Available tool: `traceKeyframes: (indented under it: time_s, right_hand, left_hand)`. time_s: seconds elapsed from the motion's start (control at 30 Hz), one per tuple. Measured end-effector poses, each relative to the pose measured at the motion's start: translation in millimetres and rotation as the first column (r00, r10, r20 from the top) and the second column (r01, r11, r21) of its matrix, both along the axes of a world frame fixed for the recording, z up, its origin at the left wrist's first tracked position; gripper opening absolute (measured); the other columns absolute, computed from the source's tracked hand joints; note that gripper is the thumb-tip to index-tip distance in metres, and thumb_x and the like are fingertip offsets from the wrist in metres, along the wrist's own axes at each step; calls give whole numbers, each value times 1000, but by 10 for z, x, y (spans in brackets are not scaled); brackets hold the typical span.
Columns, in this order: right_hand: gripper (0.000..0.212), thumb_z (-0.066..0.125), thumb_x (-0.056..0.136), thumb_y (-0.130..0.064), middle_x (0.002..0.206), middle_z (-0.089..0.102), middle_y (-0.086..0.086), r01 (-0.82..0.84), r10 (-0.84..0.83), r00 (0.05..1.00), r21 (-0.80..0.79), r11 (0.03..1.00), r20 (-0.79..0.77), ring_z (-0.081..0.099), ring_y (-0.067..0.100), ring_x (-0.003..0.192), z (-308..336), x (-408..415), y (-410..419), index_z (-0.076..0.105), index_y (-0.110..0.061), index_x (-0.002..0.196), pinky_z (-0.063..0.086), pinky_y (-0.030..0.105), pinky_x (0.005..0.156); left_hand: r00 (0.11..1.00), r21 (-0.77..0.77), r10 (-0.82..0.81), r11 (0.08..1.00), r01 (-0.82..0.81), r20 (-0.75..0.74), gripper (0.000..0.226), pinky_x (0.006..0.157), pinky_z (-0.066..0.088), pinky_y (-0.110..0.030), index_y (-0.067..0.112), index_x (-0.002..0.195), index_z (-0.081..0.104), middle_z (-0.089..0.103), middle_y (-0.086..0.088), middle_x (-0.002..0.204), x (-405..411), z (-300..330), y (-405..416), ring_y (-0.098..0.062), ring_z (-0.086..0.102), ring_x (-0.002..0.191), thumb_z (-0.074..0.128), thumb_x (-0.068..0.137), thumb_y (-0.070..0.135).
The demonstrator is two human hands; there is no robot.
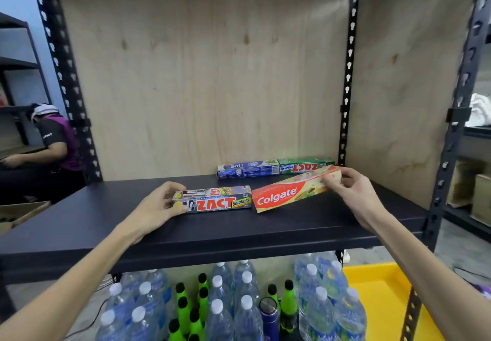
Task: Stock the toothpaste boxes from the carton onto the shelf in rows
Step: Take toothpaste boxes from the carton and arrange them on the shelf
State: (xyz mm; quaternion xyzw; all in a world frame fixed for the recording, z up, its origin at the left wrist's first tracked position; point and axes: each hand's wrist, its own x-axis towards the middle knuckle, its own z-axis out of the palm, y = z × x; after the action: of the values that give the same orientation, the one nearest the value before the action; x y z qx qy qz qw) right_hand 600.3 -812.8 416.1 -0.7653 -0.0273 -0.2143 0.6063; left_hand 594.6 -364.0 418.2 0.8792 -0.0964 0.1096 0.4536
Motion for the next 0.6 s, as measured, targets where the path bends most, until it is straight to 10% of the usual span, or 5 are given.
traceKeyframes:
  time_s: [0.23, 0.6]
  right_hand:
    - [70, 81, 78, -47, 123, 65, 7, 4, -105, 982, -541, 841, -156, 59, 19, 108, 133, 29, -243, 58, -15, 136, 46, 30, 88]
    - [63, 77, 86, -35, 131, 63, 18, 135, -272, 950, -581, 802, -155, 59, 32, 119, 122, 612, -574, 57, -1, 136, 45, 35, 98]
  left_hand:
    - [992, 187, 95, 976, -108, 79, 42, 77, 47, -16, 33, 112, 58, 66, 14, 115, 104, 47, -183, -4, 62, 104, 83, 79, 40]
    - [981, 265, 124, 951, -161, 152, 41, 85, 41, -26, 29, 111, 58, 61, -1, 126, 863, 32, -910, -12, 56, 105, 83, 79, 39]
